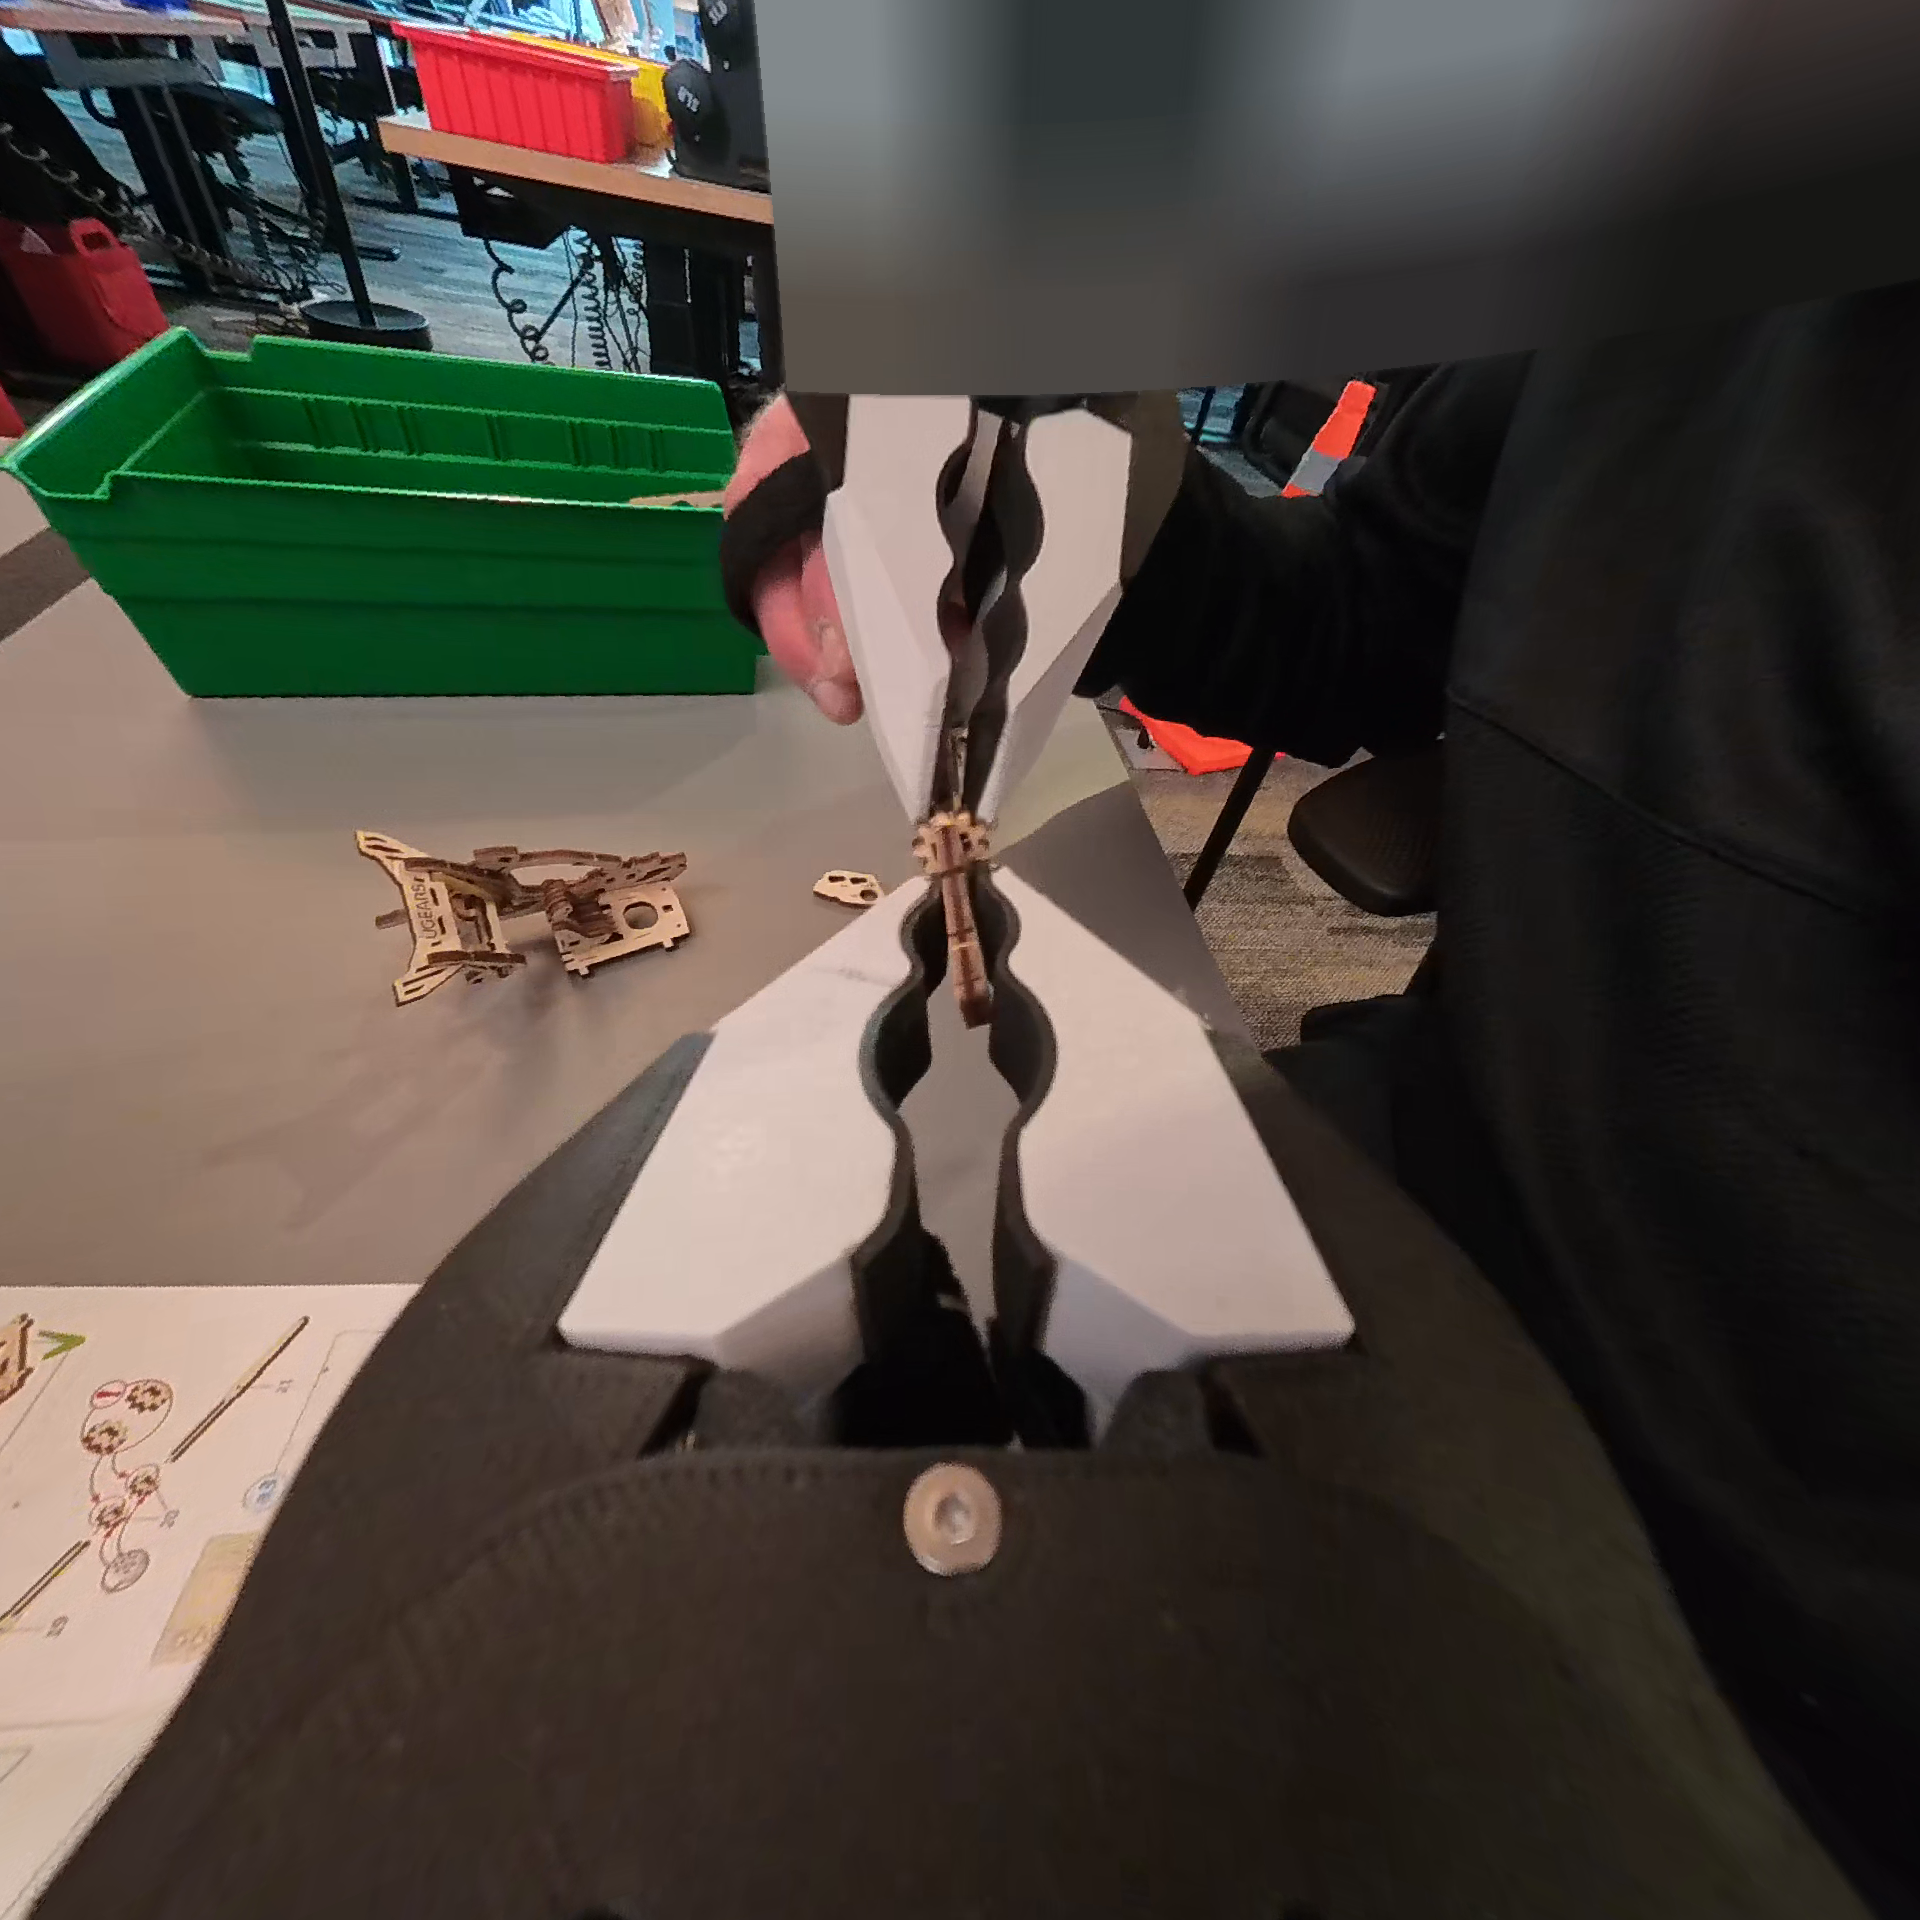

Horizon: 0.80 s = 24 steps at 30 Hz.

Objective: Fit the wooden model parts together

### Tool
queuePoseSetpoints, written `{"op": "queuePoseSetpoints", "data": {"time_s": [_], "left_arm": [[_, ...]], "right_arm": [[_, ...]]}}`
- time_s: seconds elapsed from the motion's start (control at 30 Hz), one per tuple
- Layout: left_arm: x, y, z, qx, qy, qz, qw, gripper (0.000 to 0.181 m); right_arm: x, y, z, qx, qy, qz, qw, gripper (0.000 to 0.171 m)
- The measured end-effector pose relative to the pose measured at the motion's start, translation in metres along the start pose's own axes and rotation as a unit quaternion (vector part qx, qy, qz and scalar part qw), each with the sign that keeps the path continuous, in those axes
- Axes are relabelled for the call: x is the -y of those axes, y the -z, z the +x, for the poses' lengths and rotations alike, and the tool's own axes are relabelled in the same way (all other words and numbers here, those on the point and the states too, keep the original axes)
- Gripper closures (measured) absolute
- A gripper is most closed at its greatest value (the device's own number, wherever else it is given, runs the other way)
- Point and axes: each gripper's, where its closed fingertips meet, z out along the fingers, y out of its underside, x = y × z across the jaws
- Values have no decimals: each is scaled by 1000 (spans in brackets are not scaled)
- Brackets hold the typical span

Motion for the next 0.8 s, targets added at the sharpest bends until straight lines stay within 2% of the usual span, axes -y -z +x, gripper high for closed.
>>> {"op": "queuePoseSetpoints", "data": {"time_s": [0.23,0.5,0.6,0.67,0.8], "left_arm": [[5,0,3,-17,0,21,1000,178],[6,3,1,8,-32,16,999,178],[11,5,1,4,-17,35,999,178],[11,6,-2,6,-3,34,999,178],[9,4,-6,1,42,39,998,178]], "right_arm": [[5,3,-1,32,-42,45,998,169],[7,2,1,16,-66,49,996,167],[5,3,3,18,-81,48,995,161],[5,5,5,19,-97,60,993,163],[7,12,10,23,-130,81,988,153]]}}
